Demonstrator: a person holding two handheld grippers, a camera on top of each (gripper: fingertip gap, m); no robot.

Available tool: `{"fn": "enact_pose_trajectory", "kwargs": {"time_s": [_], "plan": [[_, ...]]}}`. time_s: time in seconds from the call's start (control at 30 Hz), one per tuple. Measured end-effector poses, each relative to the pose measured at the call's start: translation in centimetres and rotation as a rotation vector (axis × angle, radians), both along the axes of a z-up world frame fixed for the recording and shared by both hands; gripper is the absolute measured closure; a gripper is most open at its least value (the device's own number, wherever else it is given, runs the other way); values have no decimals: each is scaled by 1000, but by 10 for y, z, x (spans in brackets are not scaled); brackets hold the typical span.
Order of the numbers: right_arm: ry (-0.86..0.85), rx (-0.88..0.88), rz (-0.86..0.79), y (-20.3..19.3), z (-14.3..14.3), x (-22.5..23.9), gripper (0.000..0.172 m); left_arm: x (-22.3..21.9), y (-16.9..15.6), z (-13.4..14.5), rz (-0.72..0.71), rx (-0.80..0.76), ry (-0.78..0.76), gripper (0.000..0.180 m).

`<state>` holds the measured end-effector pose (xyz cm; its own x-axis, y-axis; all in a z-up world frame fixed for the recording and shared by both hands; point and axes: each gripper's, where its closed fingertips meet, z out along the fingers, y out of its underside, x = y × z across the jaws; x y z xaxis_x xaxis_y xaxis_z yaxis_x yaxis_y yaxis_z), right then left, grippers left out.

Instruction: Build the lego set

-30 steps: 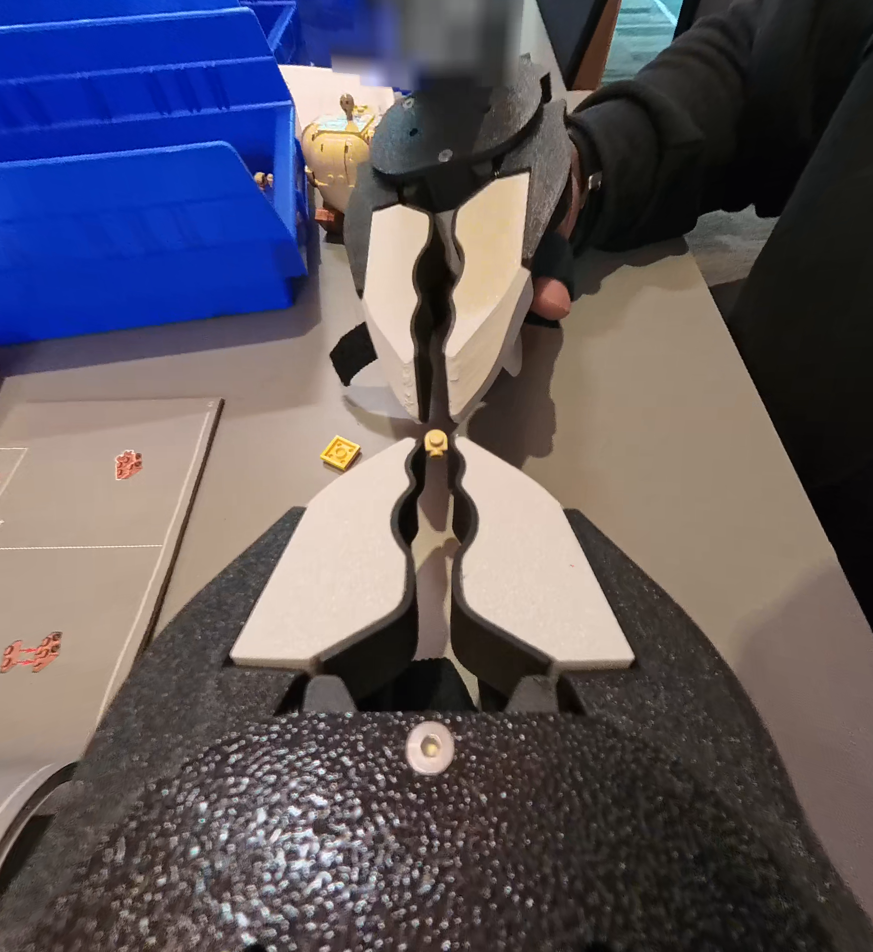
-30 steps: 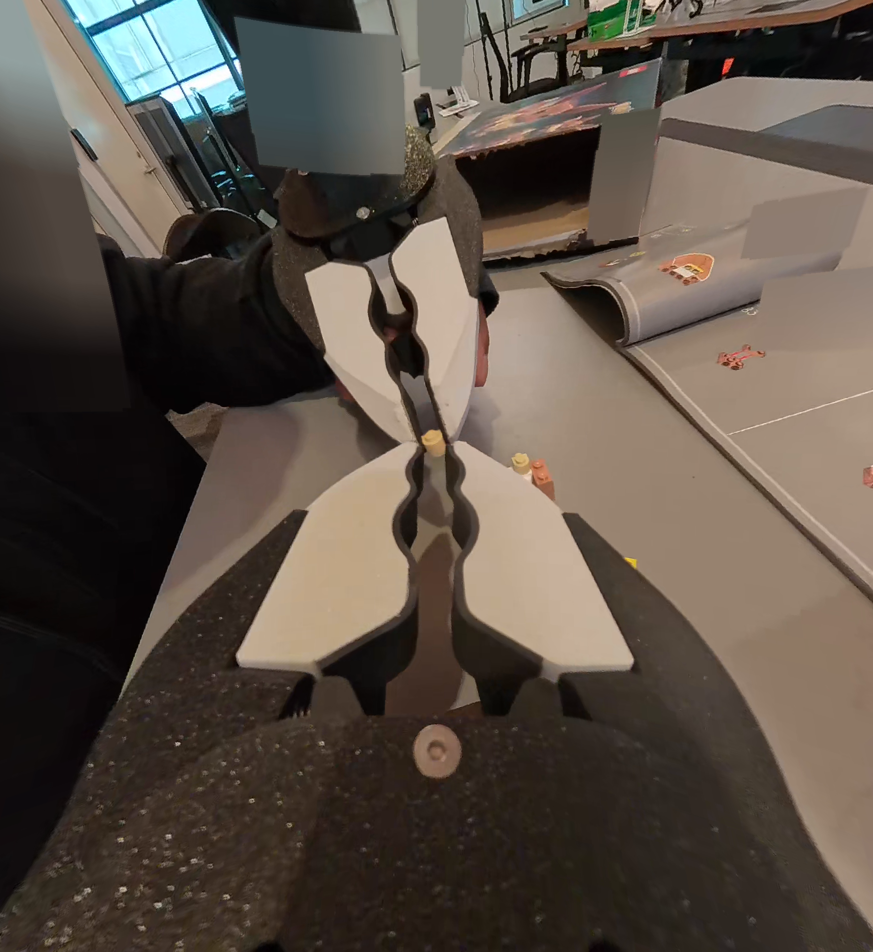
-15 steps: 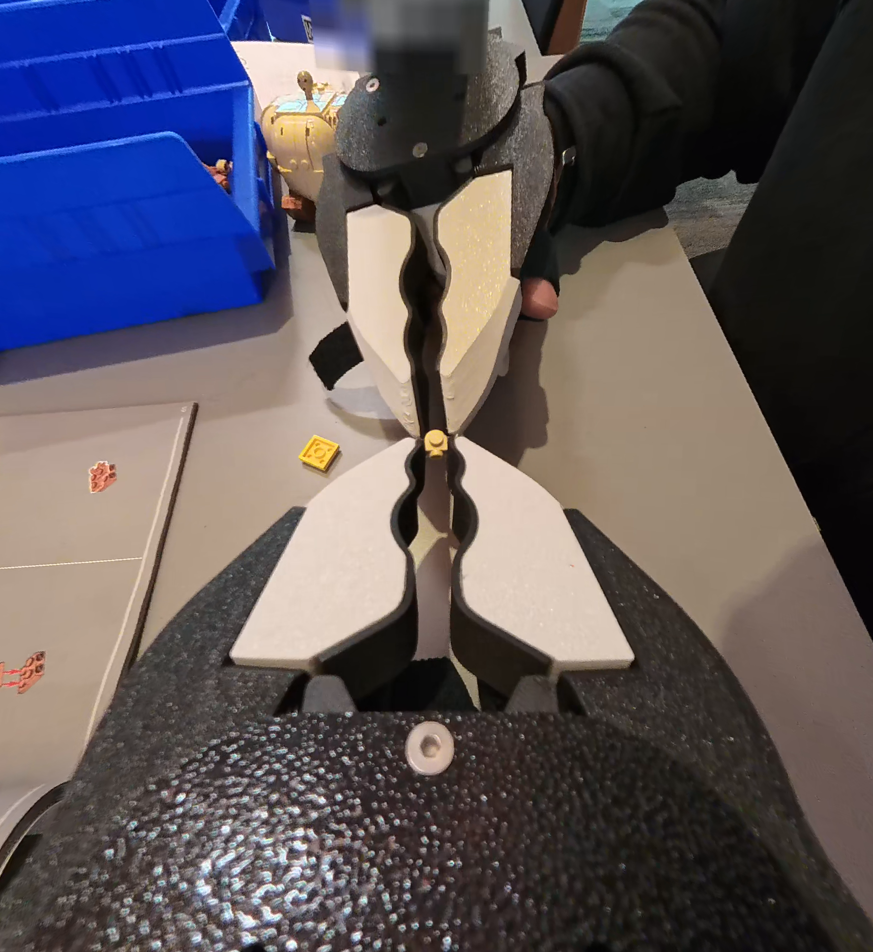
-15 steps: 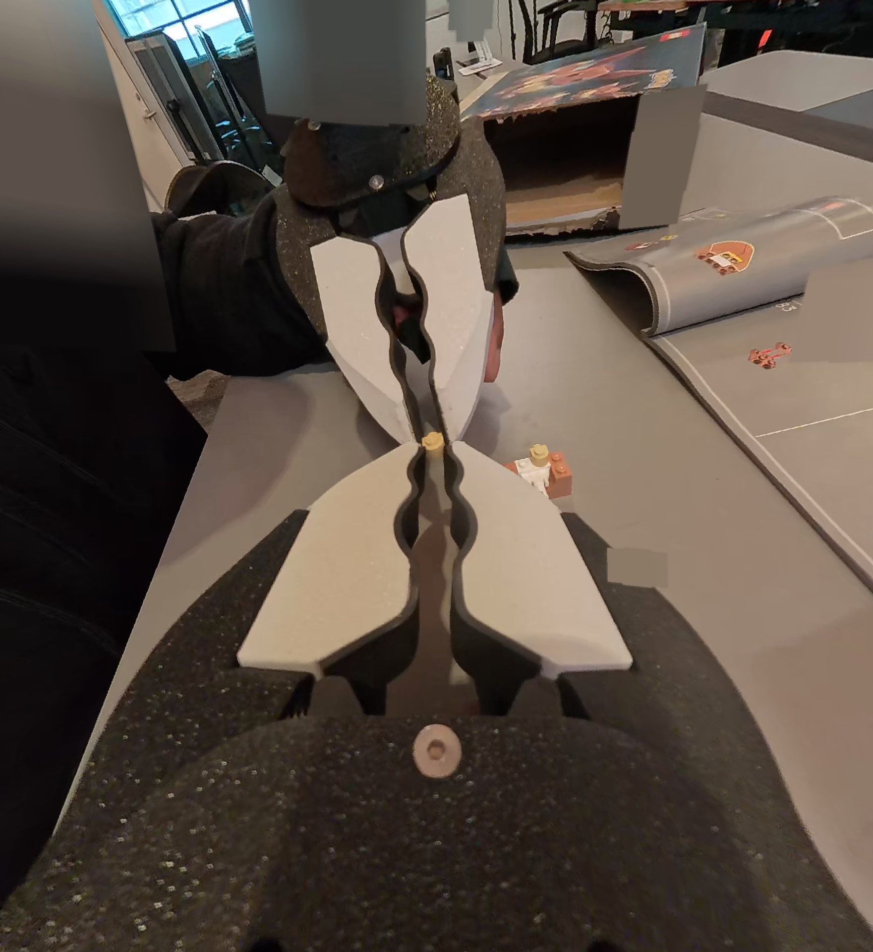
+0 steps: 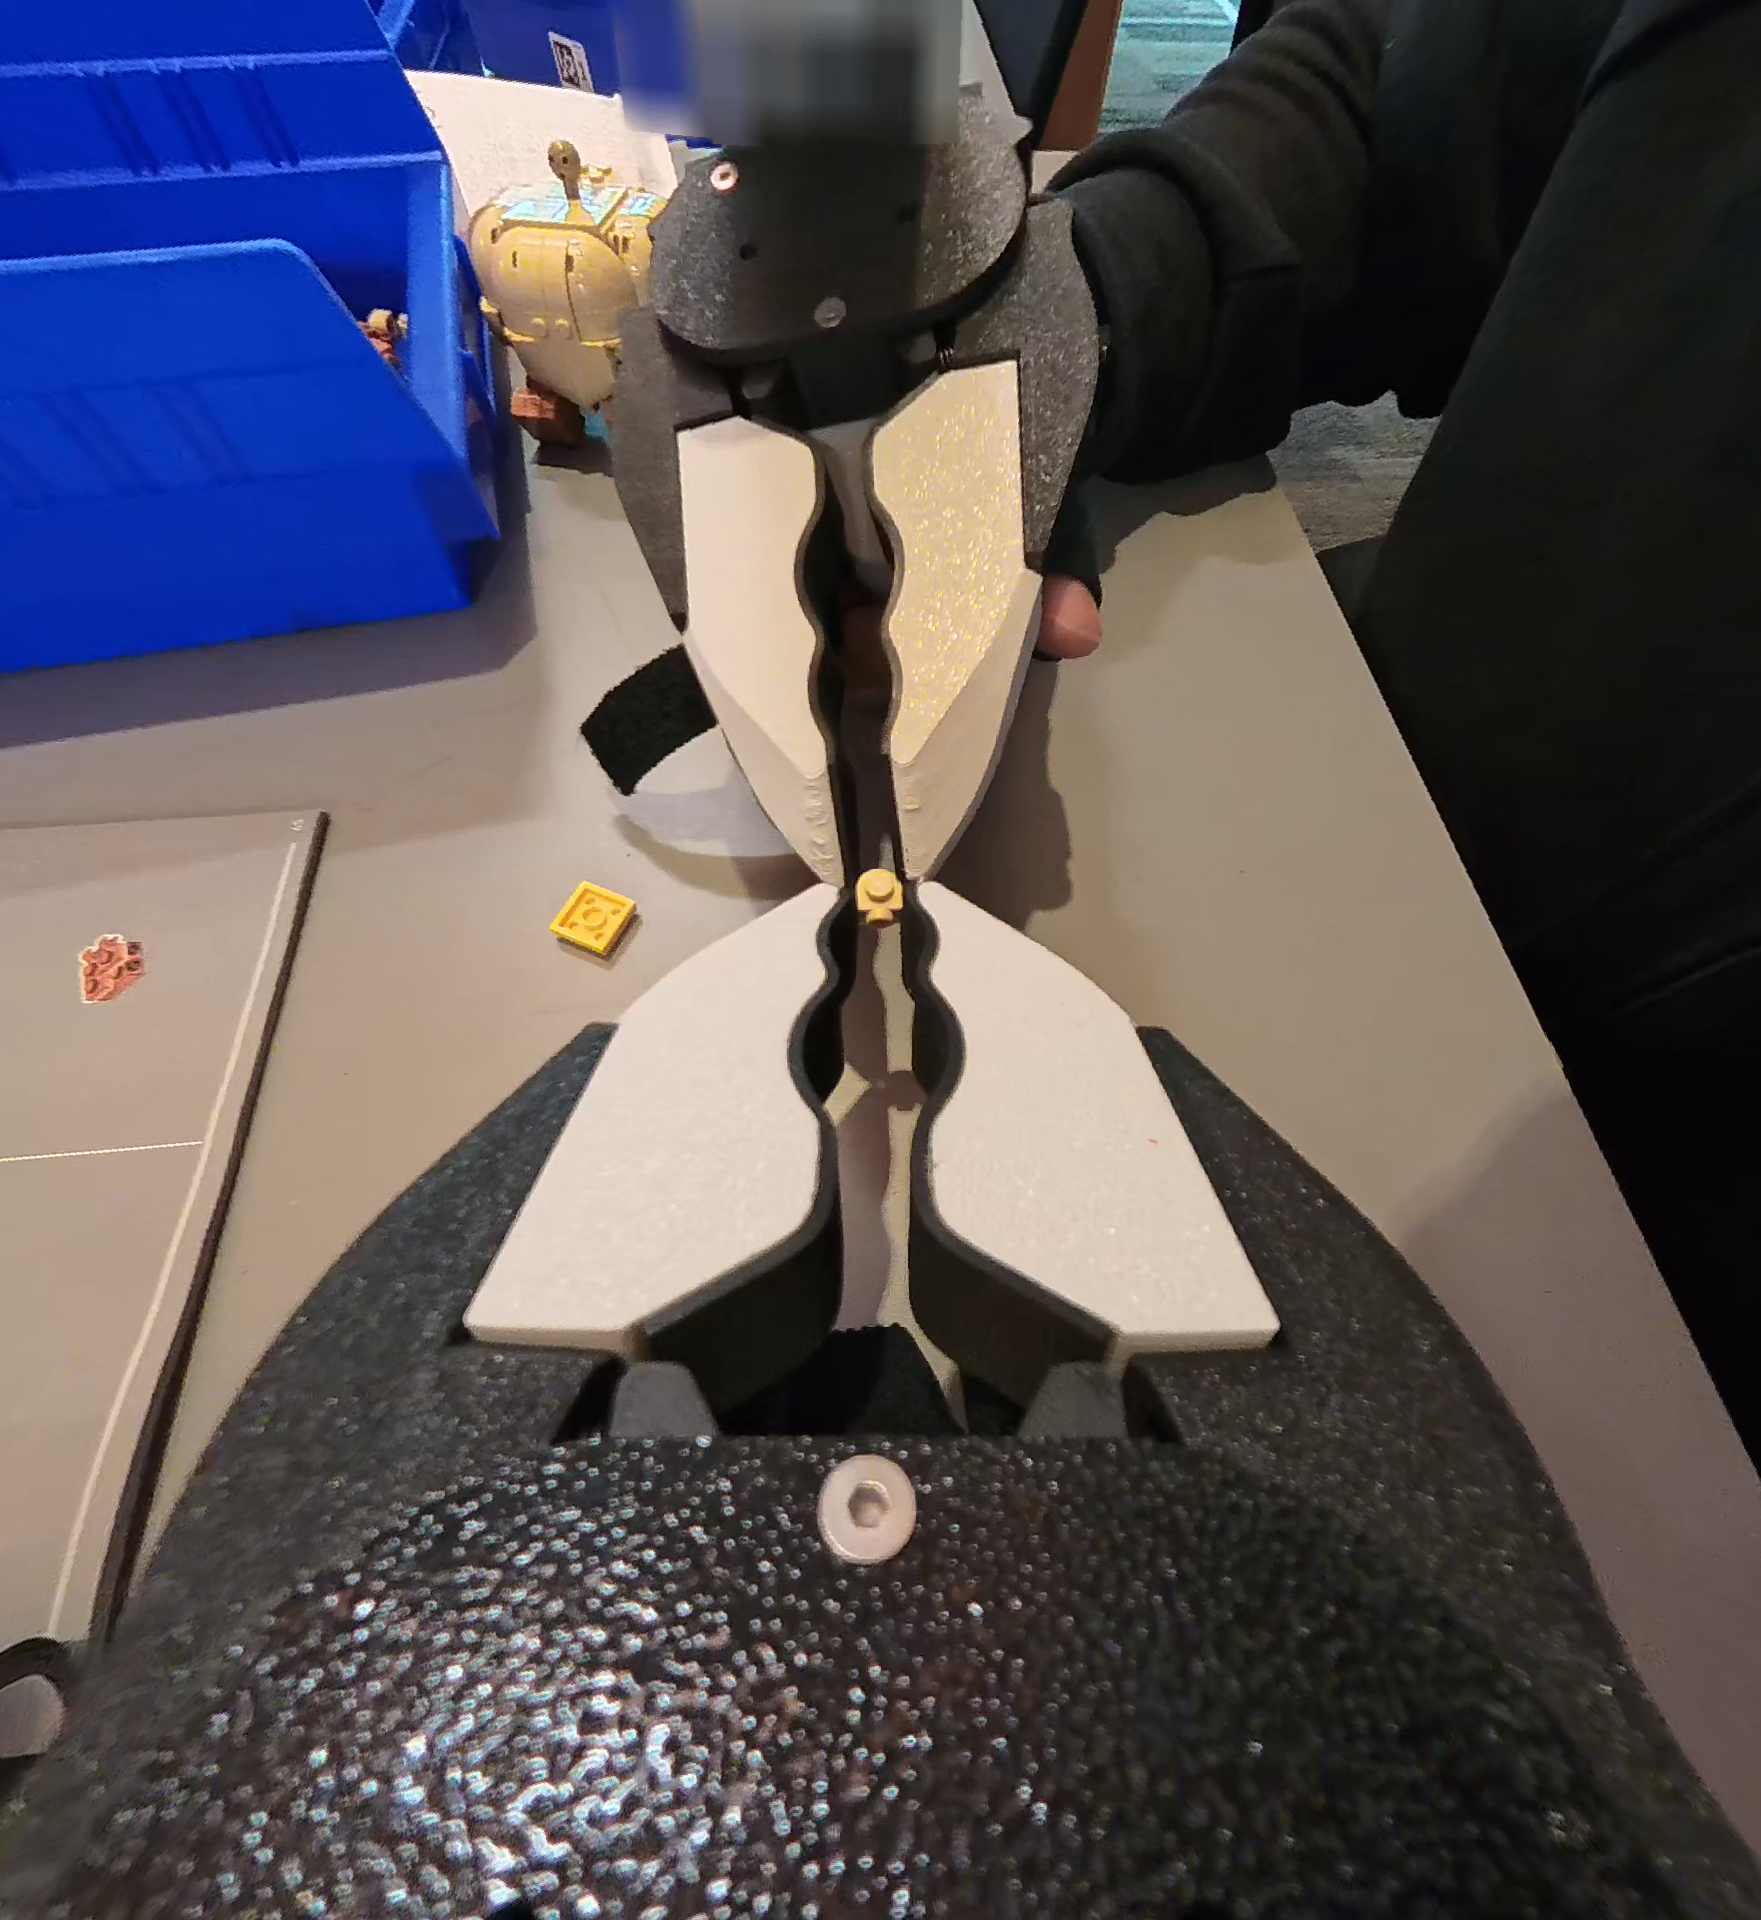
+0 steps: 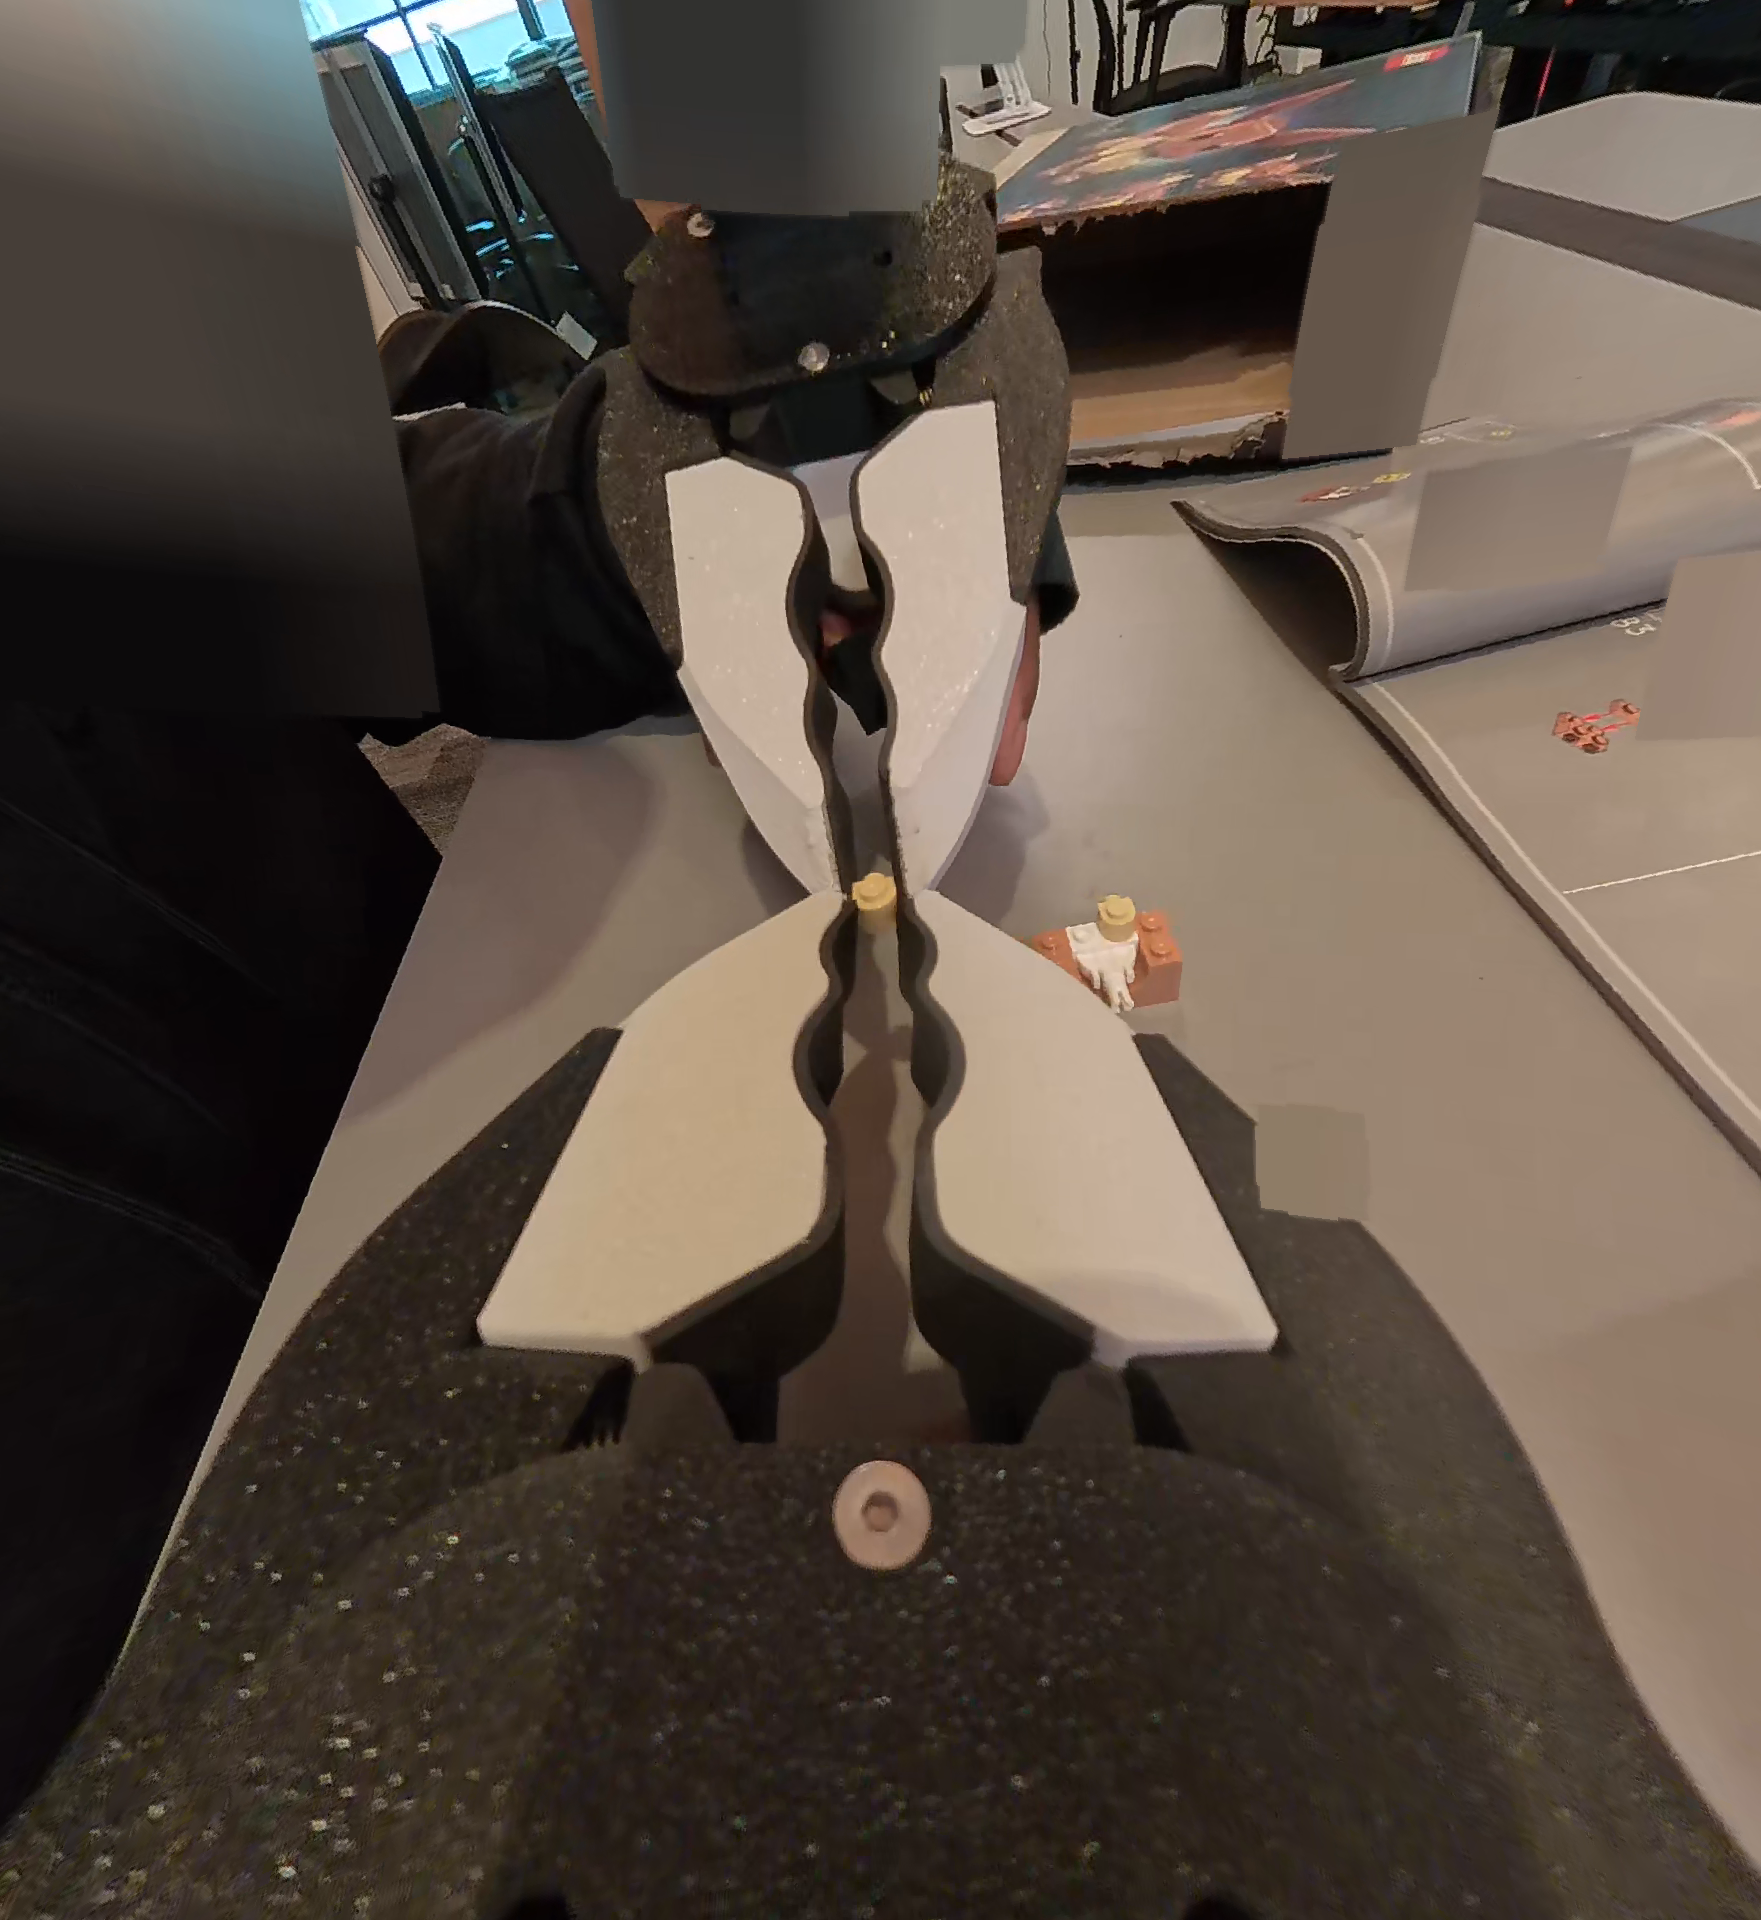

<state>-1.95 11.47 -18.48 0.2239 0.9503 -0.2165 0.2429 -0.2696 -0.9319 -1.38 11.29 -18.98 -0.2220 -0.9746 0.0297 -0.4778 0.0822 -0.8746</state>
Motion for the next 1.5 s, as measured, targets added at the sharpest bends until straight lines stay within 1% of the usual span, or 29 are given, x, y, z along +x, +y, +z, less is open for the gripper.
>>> {"fn": "enact_pose_trajectory", "kwargs": {"time_s": [0.3,0.37,0.47,0.67,0.73,0.83,0.9,1.03,1.27,1.5], "plan": [[31,-32,4,0,3,0,167,0,-1,4,-8,-73,-34,173],[31,-34,-2,1,3,0,172,0,0,2,-4,-73,-28,172],[27,-31,1,0,2,0,172,0,-3,0,-19,-72,-17,173],[-18,-11,-42,7,-2,3,172,-2,5,-6,9,-48,6,173],[-34,0,-51,9,-4,4,172,-2,8,-7,19,-15,6,173],[-66,-12,-70,10,-8,4,172,-2,13,-11,31,119,30,173],[-88,-56,-92,11,-12,4,168,-1,13,-13,33,196,38,173],[-117,-201,-152,15,-20,6,164,3,12,-14,41,284,49,173],[3,-454,-171,15,-12,7,163,6,14,-14,61,357,48,173],[-15,-534,-215,16,-18,9,163,10,15,-17,89,412,63,173]]}}
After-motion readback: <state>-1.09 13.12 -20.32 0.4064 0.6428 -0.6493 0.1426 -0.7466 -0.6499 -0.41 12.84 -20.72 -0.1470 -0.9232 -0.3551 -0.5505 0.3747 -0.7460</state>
